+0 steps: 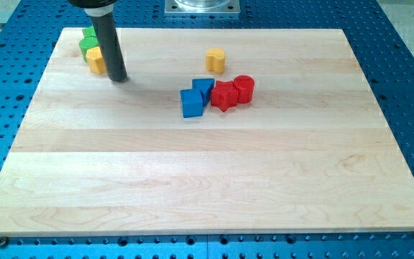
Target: Move the blue blocks bottom left to the red blocks
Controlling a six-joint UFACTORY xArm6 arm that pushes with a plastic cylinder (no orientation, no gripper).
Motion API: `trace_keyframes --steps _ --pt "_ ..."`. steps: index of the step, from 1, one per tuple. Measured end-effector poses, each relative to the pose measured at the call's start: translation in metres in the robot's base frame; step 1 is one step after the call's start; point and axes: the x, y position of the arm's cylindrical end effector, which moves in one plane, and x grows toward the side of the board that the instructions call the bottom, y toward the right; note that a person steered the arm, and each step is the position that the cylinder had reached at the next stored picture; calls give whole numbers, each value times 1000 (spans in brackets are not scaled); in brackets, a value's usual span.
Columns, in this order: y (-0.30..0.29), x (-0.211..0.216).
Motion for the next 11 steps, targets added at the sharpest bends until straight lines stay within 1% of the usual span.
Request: trace_keyframes --steps 3,4,5,6,7,8,9,10,11 --pt "-7 4" --pt "6 4" --pt "54 -12" --pt "111 -48" --pt "183 -69" --pt "220 -49" --pt "189 7" --pt "188 58" --pt "139 98"
